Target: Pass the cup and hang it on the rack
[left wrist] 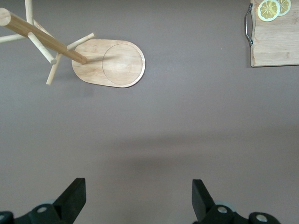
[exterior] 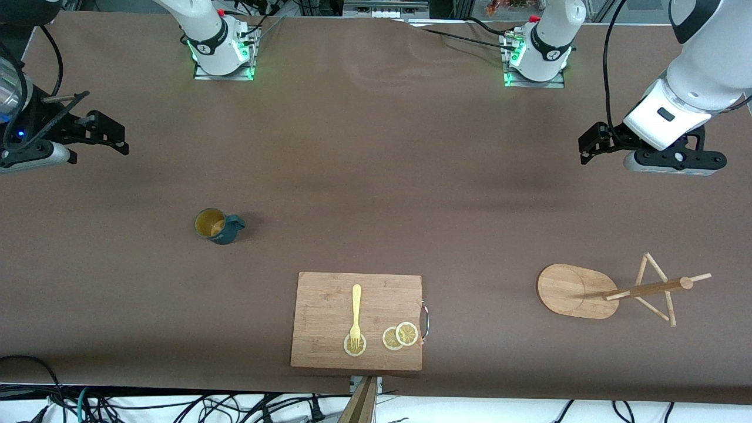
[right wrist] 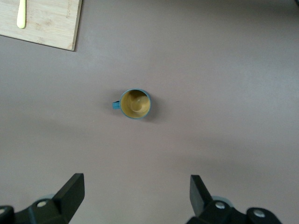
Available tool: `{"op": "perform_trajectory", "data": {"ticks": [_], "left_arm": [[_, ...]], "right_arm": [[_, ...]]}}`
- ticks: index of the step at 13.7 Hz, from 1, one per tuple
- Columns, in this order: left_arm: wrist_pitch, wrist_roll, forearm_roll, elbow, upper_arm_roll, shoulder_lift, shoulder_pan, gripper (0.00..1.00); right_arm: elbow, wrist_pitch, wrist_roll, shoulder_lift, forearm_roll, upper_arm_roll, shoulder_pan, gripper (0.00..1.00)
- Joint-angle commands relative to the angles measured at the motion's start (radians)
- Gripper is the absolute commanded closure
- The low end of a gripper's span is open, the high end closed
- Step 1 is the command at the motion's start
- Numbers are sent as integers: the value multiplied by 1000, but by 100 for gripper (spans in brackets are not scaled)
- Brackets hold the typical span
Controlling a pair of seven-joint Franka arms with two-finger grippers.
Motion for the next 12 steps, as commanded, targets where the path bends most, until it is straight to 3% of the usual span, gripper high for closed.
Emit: {"op": "perform_trajectory", "data": {"ticks": [1,12], "left_arm": [[-19,-1,-23,23,-2,5,5,0],[-19,-1,-23,23,-2,3,5,0]], "right_arm": [[25,-22,38,-7,-5,19,-18,0],[25,-59,38,-8,-16,27,-16,0]]}}
